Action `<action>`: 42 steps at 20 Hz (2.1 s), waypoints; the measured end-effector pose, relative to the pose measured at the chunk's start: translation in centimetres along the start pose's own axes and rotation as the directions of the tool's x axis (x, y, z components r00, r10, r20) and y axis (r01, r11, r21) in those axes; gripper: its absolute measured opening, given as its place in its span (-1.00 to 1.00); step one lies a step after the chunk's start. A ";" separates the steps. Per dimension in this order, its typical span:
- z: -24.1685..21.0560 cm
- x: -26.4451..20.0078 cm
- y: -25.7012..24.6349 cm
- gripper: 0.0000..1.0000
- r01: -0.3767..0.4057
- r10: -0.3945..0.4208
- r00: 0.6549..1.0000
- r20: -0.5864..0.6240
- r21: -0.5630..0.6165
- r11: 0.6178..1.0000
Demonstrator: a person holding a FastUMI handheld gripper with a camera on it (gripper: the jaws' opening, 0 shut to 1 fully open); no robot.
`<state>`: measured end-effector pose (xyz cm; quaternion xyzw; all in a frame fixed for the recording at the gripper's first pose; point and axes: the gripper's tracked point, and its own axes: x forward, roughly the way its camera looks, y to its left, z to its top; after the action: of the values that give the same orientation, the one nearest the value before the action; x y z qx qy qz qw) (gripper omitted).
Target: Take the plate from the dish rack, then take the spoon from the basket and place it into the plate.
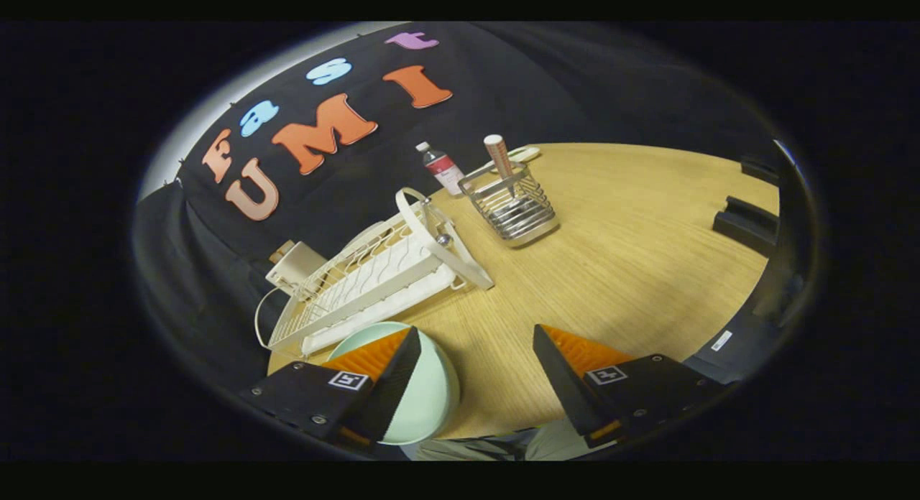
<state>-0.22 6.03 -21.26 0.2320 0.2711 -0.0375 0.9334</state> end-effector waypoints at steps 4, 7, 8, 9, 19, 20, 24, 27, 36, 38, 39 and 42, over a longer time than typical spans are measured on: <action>4.2 -0.6 -2.0 0.97 0.062 -0.043 0.989 0.140 -0.134 0.989; 7.4 -0.9 -2.3 0.97 0.096 -0.040 0.970 0.241 -0.227 0.969; 8.3 -0.7 -2.6 0.97 0.115 -0.043 0.962 0.270 -0.257 0.959; 9.2 -0.5 -2.7 0.97 0.135 -0.044 0.953 0.298 -0.290 0.947; 15.5 3.4 -1.8 0.38 0.164 0.032 0.898 0.439 -0.402 0.901; 15.7 3.9 -1.7 0.30 0.157 0.038 0.899 0.437 -0.401 0.902; 16.2 5.6 -2.2 -0.10 0.153 0.026 0.905 0.425 -0.382 0.912; 16.7 5.9 -1.6 -0.56 0.128 0.043 0.901 0.431 -0.359 0.925; 17.5 4.5 -0.2 -0.84 0.116 0.078 0.895 0.439 -0.399 0.910; 18.1 3.7 0.4 -0.84 0.123 0.085 0.886 0.456 -0.408 0.905; 18.3 3.0 0.7 -0.84 0.123 0.091 0.882 0.463 -0.411 0.903; 19.1 1.2 1.5 -0.84 0.123 0.110 0.868 0.485 -0.424 0.897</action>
<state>10.46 -1.28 -7.04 -0.0040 0.0239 -0.0368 0.9990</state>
